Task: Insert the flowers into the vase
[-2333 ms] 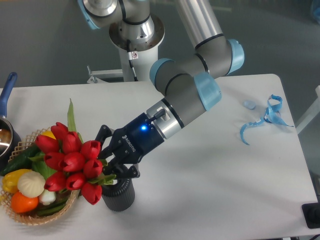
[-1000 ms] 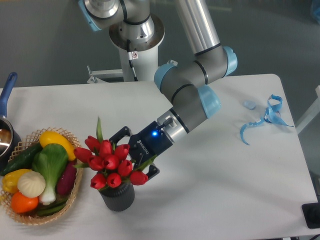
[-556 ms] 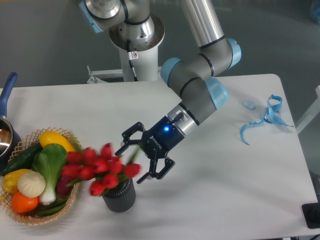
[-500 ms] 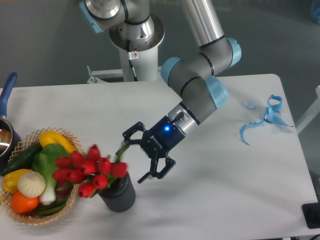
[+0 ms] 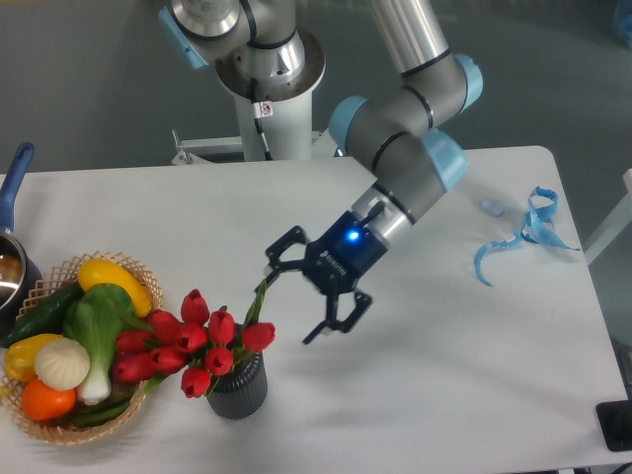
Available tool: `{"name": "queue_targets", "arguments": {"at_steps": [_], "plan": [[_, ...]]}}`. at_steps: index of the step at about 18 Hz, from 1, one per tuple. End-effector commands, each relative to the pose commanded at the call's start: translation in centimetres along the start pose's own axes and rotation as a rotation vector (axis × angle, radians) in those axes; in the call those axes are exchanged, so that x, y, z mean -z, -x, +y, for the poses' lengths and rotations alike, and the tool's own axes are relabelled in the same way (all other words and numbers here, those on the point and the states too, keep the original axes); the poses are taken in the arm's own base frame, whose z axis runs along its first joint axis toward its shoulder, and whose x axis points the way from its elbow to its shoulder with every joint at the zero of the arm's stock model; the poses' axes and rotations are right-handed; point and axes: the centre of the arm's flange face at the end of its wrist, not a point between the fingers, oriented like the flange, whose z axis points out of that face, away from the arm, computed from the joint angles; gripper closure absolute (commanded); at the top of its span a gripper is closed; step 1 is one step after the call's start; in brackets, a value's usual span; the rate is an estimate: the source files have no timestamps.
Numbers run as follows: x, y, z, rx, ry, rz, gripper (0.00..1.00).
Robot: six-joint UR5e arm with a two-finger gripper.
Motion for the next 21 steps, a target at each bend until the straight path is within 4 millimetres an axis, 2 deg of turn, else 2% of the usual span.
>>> {"name": "queue_targets", "arguments": {"at_steps": [3,7,9,11,13,15,17,19,21], "plan": [[1.8,0.8,0.6,-0.02,0.178,-0.09,0.0],[3.3,1.8,2.6,-0.017,0.434,-0.185,0.0],[3.9,2.0,2.6,-0.023,0.509,-0.218,0.0],[4.6,2.1,1.4,-0.046,0.585,-0.258,0.0],[5.5,2.7,1.2,-0.018,0.7,-0.306,0.0],[3.8,2.4,0.3,-0.032,0.771,-0.286,0.0],[3.5,2.5,0.6,-0.03,0.869,-0.271,0.0],[1.8,1.4,0.3,-0.065,0.971,-0.261,0.0],[0.9,0.8,0.5,-0.086,1.026,-0.265,0.0]]}}
